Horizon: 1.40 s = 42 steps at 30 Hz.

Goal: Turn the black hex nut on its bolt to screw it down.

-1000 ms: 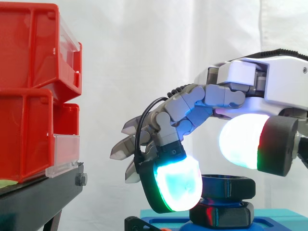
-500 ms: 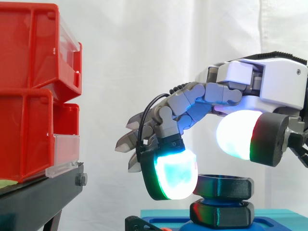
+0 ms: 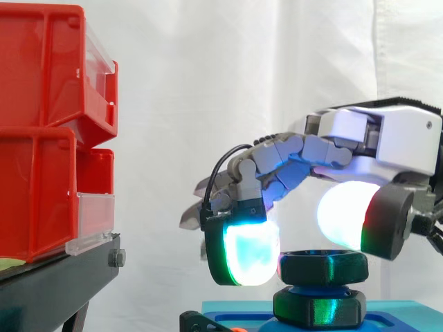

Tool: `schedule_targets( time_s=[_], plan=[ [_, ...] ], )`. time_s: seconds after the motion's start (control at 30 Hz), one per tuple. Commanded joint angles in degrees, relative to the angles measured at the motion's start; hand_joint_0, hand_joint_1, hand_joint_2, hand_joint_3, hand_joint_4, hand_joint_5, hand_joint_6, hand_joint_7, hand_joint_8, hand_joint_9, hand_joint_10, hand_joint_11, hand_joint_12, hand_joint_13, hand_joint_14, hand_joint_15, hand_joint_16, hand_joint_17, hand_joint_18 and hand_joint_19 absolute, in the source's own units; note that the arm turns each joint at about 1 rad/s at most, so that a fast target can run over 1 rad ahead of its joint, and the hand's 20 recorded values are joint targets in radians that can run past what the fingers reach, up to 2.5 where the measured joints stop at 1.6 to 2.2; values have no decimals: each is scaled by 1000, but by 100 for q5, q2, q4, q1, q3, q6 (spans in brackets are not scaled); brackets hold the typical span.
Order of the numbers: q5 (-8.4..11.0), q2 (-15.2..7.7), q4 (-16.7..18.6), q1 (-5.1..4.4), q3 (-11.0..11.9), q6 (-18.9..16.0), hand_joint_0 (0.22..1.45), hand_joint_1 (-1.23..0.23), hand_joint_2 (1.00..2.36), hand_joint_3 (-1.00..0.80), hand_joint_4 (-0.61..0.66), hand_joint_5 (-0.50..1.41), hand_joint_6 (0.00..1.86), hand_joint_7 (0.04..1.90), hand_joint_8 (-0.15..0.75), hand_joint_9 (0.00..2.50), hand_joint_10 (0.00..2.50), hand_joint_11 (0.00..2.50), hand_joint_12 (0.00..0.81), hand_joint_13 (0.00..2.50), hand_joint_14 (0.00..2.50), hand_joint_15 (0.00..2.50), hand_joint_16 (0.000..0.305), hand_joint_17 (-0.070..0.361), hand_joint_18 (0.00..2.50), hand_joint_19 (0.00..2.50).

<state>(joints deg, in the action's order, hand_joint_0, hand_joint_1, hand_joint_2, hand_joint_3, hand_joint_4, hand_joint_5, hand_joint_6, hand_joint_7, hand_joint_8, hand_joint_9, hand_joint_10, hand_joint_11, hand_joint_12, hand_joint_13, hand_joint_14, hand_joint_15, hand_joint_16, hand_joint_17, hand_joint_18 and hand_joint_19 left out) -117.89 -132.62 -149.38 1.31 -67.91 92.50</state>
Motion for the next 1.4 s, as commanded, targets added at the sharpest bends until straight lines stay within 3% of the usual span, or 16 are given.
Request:
schedule_targets(
  time_s=[0.0,0.1,0.7,0.87,1.03,1.13,1.27,1.37],
  plan=[
    [-103,0,480,53,-152,-39,541,-189,1000,-500,192,-48,724,1243,302,942,8,185,335,652,1,48,51,114,497,116],
    [-279,0,542,71,-143,-198,541,-189,1000,-500,192,-48,724,1244,304,942,6,190,336,652,0,45,51,114,499,119],
    [-305,0,674,141,-143,-224,541,-180,1000,-500,194,-48,725,1240,303,940,6,192,336,652,0,45,51,114,498,117],
    [-411,0,691,185,15,-233,541,-180,1000,-500,199,-51,716,1235,303,941,6,190,336,652,0,45,51,114,499,116],
    [-358,8,436,106,103,-488,541,-179,1000,-500,205,-49,668,1271,302,943,6,190,338,653,0,40,51,114,502,122],
    [-217,0,331,27,112,-505,540,-178,1000,-500,227,-40,604,1350,301,941,6,185,337,651,1,47,51,114,501,122],
    [108,8,225,-184,112,-461,540,-177,1000,-500,240,-35,563,1394,298,941,6,191,338,649,1,50,51,114,499,124],
    [196,0,199,-272,112,-444,540,-178,1000,-500,245,-32,542,1426,301,940,6,186,337,648,2,47,51,114,498,122]
  ],
)
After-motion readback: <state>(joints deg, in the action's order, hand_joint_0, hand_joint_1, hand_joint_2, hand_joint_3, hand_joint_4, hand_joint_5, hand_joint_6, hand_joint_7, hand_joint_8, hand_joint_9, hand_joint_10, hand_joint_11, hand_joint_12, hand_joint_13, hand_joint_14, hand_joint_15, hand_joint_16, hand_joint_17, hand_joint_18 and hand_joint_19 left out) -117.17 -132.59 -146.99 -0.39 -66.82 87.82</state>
